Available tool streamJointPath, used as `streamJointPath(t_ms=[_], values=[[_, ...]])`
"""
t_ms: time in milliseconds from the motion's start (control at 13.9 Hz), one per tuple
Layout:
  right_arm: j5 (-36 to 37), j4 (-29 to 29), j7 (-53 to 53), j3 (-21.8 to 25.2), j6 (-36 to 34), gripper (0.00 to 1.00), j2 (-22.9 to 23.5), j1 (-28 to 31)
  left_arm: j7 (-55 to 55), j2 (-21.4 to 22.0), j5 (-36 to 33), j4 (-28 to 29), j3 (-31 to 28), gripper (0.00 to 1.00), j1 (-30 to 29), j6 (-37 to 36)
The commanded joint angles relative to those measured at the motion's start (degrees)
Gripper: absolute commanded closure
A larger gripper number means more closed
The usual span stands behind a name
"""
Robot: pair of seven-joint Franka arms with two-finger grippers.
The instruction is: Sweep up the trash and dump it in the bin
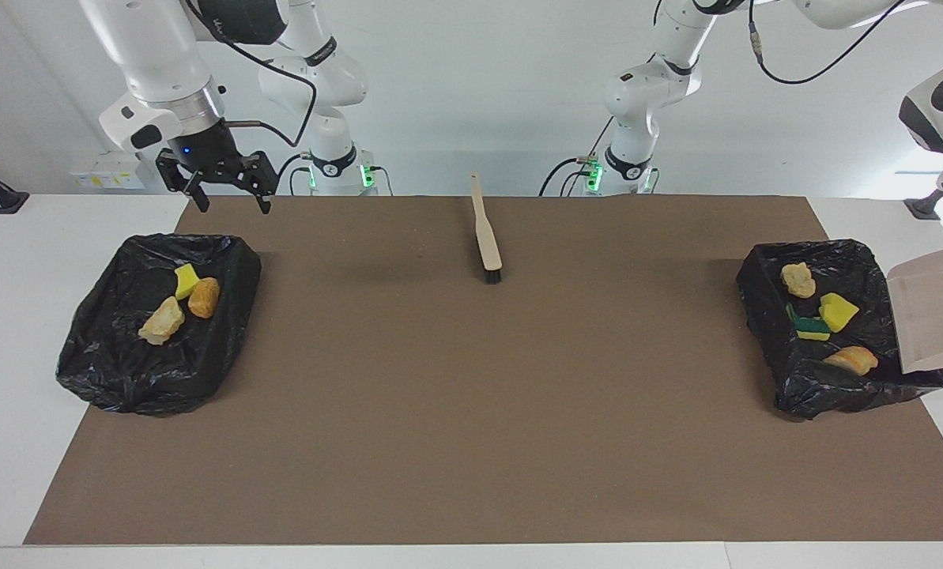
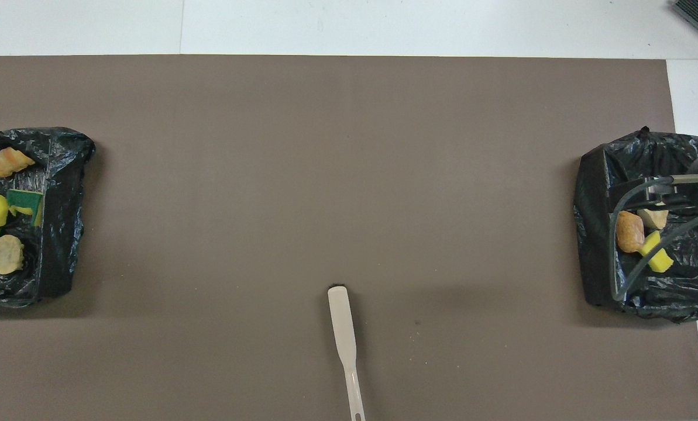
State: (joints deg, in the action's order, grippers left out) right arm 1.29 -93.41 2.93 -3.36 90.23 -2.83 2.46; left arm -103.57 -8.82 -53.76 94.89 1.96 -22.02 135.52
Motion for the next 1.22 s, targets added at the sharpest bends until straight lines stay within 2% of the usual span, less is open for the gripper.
streamJointPath(t_ms=[0, 72, 288, 432, 576, 792, 1153], values=[[-0.76, -0.20, 0.84, 0.10, 0.21, 0.00, -0.33, 0.26, 1.26, 0.73, -0.65, -1.72, 0.15, 1.00, 1.71, -3.30], [-0.85, -0.20, 0.93, 0.11, 0.21, 0.00, -0.33, 0.79, 2.22, 0.65, 1.27, -3.12, 0.24, 1.00, 2.07, -6.20], [-1.20, 0.24, 1.37, 0.37, -1.10, 0.00, -0.07, 0.97, 8.18, 0.82, 13.03, -7.60, 0.15, 1.00, 5.40, -18.41], [-1.29, 0.42, 2.95, 0.37, -1.28, 0.00, -0.07, 0.79, 13.80, 2.13, 19.71, -8.23, 0.33, 1.00, 7.07, -22.04], [-1.46, 0.42, 3.04, 0.20, -1.20, 0.00, -0.42, 0.70, 22.74, 4.68, 24.47, -6.74, 0.68, 1.00, 9.27, -26.59], [-1.55, 0.42, 2.95, 0.19, -1.11, 0.00, -0.42, 0.79, 42.95, 6.52, 28.17, -4.81, 0.86, 1.00, 14.98, -33.81], [-1.38, 0.33, 2.78, 0.37, -0.76, 0.00, -0.51, 0.79, 68.79, 10.31, 38.10, 3.18, 0.86, 1.00, 26.74, -35.85]])
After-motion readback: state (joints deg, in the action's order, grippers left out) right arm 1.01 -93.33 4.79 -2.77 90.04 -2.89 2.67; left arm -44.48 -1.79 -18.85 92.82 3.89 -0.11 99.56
